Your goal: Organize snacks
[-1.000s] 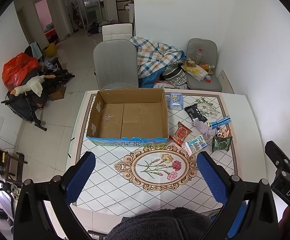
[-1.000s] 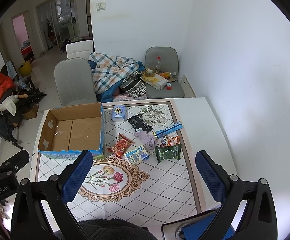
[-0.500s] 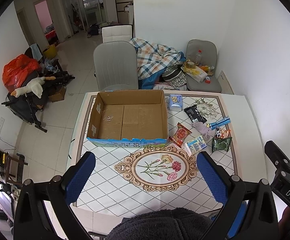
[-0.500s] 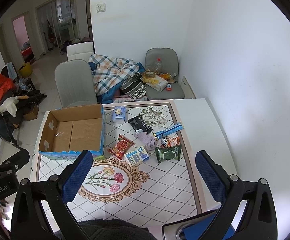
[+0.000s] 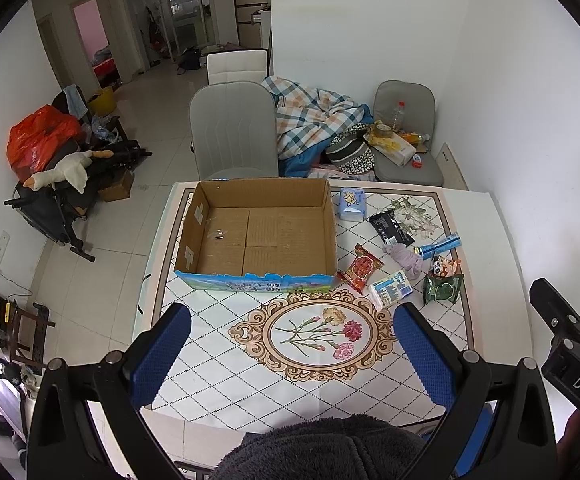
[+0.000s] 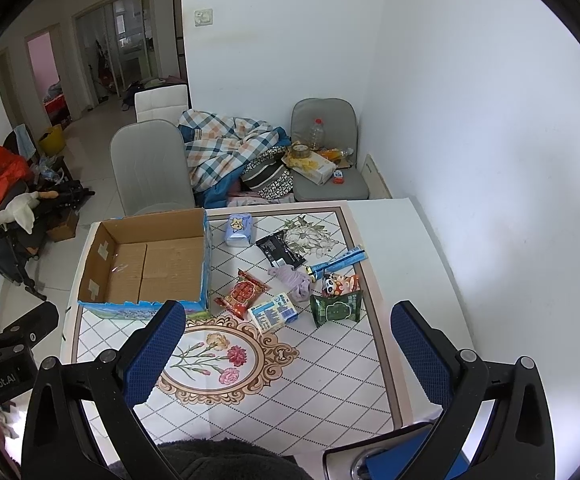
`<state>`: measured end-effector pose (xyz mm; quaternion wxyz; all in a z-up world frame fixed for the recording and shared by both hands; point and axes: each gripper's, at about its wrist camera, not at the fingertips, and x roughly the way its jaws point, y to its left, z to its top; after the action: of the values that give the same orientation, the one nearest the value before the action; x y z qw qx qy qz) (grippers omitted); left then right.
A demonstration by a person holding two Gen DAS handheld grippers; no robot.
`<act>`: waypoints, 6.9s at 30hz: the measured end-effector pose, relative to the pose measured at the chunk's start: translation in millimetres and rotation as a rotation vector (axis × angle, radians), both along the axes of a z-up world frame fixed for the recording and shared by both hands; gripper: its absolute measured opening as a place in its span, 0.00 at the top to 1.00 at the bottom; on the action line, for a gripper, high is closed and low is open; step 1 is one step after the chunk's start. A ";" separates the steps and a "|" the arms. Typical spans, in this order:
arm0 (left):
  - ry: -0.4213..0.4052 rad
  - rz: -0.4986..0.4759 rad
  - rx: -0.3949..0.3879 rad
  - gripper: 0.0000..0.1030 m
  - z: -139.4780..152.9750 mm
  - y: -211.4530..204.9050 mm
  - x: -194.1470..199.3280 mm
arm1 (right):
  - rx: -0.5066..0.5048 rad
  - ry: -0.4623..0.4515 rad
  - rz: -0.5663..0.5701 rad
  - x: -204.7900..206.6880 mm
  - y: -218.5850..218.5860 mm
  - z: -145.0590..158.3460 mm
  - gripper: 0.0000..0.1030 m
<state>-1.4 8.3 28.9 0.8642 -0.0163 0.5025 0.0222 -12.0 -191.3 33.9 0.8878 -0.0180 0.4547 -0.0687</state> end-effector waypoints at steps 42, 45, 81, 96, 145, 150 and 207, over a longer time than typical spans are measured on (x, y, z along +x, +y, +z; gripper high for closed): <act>-0.002 -0.155 0.129 0.00 -50.6 -50.7 49.9 | 0.144 0.114 -0.124 30.3 -63.5 -50.9 0.00; 0.052 -0.246 0.180 0.00 -91.5 -79.2 85.7 | 0.215 0.218 -0.201 56.2 -105.5 -103.1 0.00; 0.676 -0.643 0.274 0.35 -440.6 -257.7 190.9 | 0.970 0.598 -0.670 172.6 -253.7 -473.2 0.59; 0.457 -0.329 -0.032 0.37 -314.3 -174.6 162.7 | 0.679 0.602 -0.334 169.2 -219.0 -378.9 0.65; 0.653 -0.011 -0.224 0.42 -359.2 154.2 341.3 | 0.194 0.846 0.275 372.7 237.5 -415.4 0.51; 0.624 -0.014 -0.197 0.39 -342.2 160.1 329.2 | 0.208 0.837 0.270 367.6 235.3 -404.6 0.32; 0.281 -0.205 -0.122 0.03 -196.2 -106.0 247.0 | 0.388 0.379 -0.291 212.9 -148.8 -240.8 0.00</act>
<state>245.6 -97.7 -167.2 0.7807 -0.0140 0.6175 -0.0945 200.9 -340.1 -206.9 0.7549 0.2048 0.6146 -0.1024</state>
